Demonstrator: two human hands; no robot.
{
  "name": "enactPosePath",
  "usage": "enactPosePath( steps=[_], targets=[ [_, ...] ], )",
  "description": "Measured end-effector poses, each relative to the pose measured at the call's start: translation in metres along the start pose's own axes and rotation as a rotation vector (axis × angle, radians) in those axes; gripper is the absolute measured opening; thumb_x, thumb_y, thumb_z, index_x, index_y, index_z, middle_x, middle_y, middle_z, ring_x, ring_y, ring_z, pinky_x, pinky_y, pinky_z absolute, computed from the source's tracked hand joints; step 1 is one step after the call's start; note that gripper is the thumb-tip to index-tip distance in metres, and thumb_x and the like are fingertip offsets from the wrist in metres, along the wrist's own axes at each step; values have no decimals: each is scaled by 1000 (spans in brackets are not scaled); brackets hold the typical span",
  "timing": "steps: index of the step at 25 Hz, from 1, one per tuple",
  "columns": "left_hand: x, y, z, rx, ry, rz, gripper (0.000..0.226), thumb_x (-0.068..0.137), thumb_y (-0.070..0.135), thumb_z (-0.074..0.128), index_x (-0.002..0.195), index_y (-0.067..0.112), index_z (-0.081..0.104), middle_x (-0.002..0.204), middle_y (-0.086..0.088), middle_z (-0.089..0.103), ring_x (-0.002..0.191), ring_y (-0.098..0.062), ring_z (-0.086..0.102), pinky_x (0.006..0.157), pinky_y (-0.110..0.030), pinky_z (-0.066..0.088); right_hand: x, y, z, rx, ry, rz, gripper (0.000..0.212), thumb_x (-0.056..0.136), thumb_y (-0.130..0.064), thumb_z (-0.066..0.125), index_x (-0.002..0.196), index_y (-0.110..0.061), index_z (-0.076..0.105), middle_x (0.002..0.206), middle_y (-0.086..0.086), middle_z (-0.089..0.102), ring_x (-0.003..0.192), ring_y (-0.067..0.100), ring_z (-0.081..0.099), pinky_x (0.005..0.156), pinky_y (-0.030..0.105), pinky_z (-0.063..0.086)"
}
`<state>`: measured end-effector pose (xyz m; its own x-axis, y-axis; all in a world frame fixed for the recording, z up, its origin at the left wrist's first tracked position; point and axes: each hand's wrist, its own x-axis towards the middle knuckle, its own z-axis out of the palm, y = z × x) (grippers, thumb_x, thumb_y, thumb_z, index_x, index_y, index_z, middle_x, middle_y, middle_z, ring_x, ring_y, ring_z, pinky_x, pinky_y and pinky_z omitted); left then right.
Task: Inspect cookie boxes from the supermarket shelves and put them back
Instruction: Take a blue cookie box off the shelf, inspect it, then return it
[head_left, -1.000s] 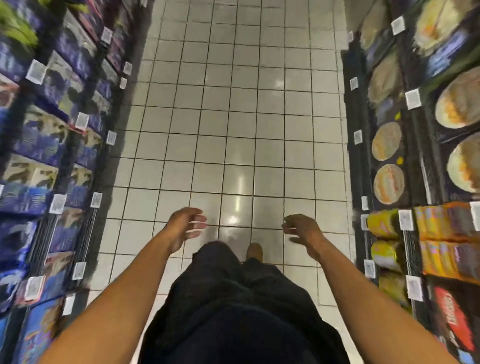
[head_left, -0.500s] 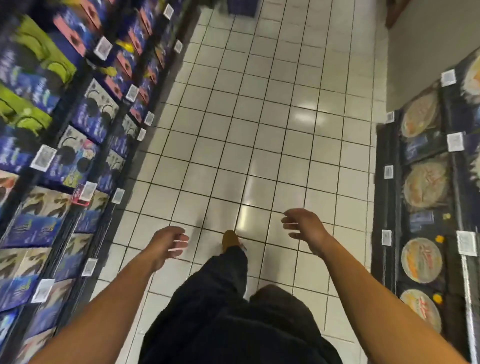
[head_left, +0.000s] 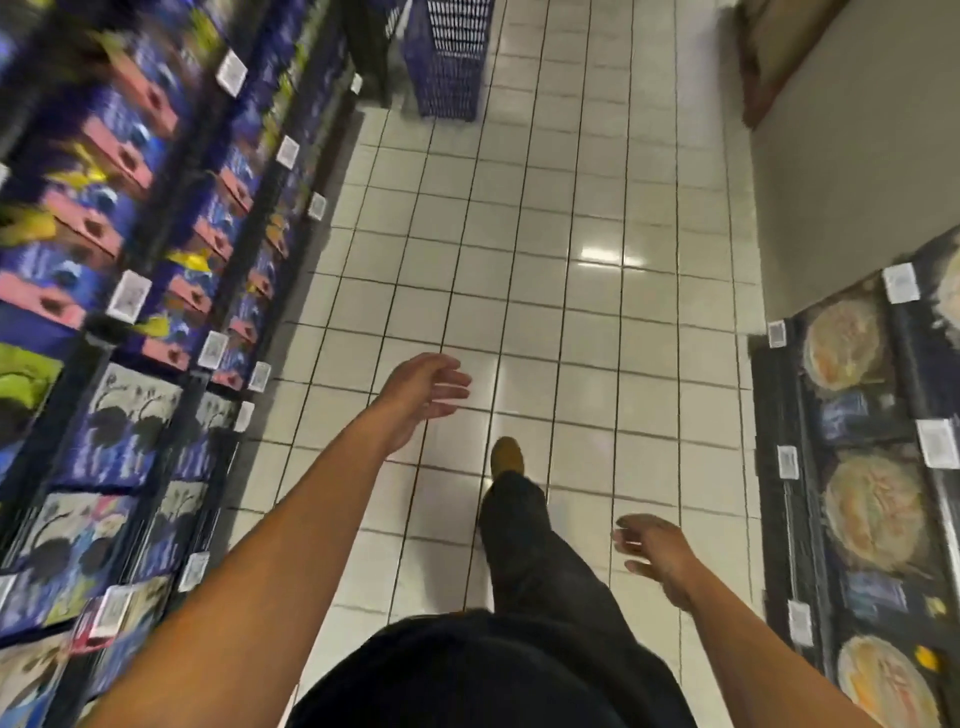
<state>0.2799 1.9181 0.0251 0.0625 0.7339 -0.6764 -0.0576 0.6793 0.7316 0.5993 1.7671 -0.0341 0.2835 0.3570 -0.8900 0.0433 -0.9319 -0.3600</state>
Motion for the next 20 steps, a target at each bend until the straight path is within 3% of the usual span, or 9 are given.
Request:
enactPosePath(
  steps=[3,6,8,13,18,20],
  targets=[
    [46,15,-29,-8,99,-128,20,101,25,48,103,14,64,105,-12,74,97,-25,71,79,-37,55,35,-130,34,-70,-92,-88,16,99,-14,52,104,-7,65,89,10,69,77,20,60,69,31,48],
    [67,30,-81,-151,304,-256,19,101,22,48,101,10,63,106,-13,72,97,-27,68,79,-36,53,48,-279,90,-182,-258,-223,18,101,-14,53,111,-4,64,96,13,69,77,19,61,67,29,48],
    [73,48,-114,-264,416,-254,19,102,19,46,100,10,63,106,-15,71,97,-30,67,76,-36,53,41,-370,139,-231,-382,-344,14,100,-14,54,107,-6,64,93,12,69,77,20,62,67,28,48],
    [109,122,-186,-448,586,-115,19,102,21,47,103,9,63,100,-13,72,86,-24,69,71,-35,53,11,-544,262,-394,-621,-601,10,99,-15,56,98,-12,66,91,8,71,84,21,65,66,29,51],
    [153,248,-222,-419,638,73,26,101,16,50,116,-1,62,90,-10,73,75,-19,69,62,-26,55,-30,-663,333,-545,-759,-921,15,100,-21,58,103,-16,72,100,1,76,97,18,68,75,26,54],
    [166,316,-236,-389,663,227,27,101,17,50,116,-1,63,101,-14,74,82,-20,71,69,-29,58,-55,-713,354,-522,-865,-1067,16,100,-23,58,101,-27,74,108,-1,75,105,14,68,81,26,55]
  ],
)
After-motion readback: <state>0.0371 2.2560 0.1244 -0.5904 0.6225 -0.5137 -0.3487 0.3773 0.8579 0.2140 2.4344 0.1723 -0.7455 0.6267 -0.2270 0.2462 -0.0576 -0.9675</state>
